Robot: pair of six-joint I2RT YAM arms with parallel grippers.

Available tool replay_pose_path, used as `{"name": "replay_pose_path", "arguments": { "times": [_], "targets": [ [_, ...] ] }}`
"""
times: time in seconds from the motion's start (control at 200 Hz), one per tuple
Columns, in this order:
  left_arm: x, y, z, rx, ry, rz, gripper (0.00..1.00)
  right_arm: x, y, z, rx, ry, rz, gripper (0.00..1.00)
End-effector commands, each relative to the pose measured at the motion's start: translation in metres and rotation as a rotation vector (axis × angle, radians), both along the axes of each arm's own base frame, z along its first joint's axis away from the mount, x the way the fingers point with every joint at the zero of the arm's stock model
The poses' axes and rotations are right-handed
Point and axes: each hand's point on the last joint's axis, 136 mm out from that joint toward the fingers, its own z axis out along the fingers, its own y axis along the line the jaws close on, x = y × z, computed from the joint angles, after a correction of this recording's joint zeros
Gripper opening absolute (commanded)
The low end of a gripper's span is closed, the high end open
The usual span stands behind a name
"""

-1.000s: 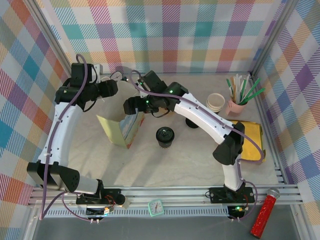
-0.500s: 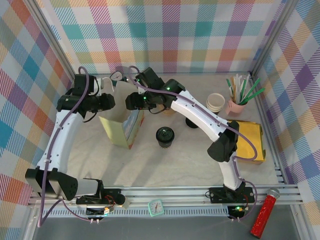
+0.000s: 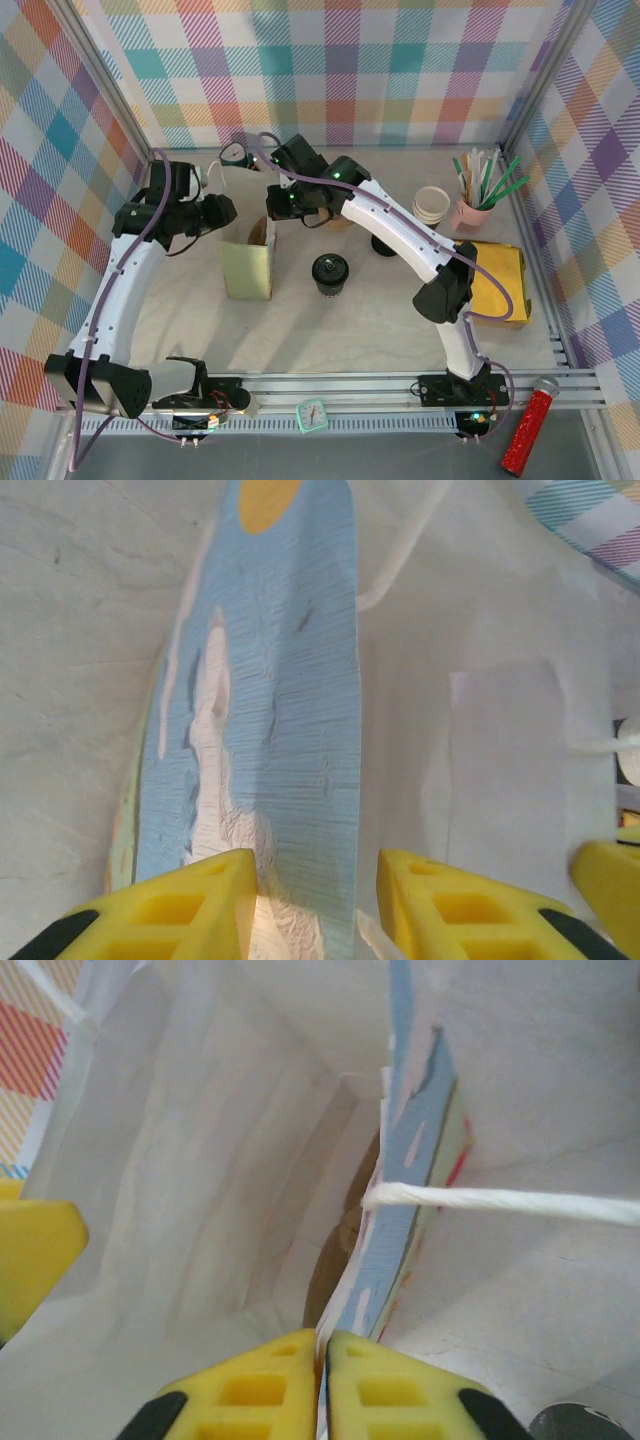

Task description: Pack the takeout coffee

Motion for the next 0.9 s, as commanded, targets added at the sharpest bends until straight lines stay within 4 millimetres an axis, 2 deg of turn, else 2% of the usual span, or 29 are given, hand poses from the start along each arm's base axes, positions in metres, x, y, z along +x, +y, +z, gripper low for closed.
{"name": "replay_pose_path", "arguments": {
  "times": [0.0,0.115,0.21,0.285,0.345,0.455,0.535,0.635,0.775,0.895],
  "targets": [
    [-0.003,-0.011,0.011,-0.057,-0.035,0.002,0.39,0.003,-0.014,0.025,-0.022,-0.081,0.001,0.10],
    [-0.004,-0.010,0.011,-0.033,-0.031,0.016,0.40,0.003,-0.020,0.028,-0.033,-0.082,0.002,0.09],
    [-0.006,0.006,0.019,0.040,-0.029,0.078,0.53,0.000,-0.024,0.029,-0.040,-0.076,0.002,0.09],
    [-0.008,0.020,0.036,0.104,-0.041,0.119,0.56,0.000,-0.025,0.030,-0.039,-0.076,-0.002,0.08],
    [-0.011,0.029,0.051,0.140,-0.045,0.147,0.63,0.000,-0.026,0.030,-0.043,-0.075,-0.010,0.08],
    [-0.016,0.033,0.074,0.149,-0.060,0.162,0.66,0.001,-0.029,0.027,-0.053,-0.064,-0.032,0.08],
    [-0.020,0.028,0.090,0.116,-0.091,0.155,0.65,0.001,-0.031,0.022,-0.063,-0.049,-0.051,0.08],
    [-0.023,0.015,0.101,0.093,-0.096,0.125,0.62,0.000,-0.030,0.020,-0.051,-0.036,-0.053,0.08],
    [-0.025,-0.010,0.101,0.127,-0.063,0.067,0.60,-0.001,-0.027,0.019,-0.042,-0.026,-0.050,0.09],
    [-0.026,-0.020,0.094,0.181,-0.016,0.048,0.59,-0.001,-0.026,0.017,-0.044,-0.023,-0.046,0.09]
  ]
}}
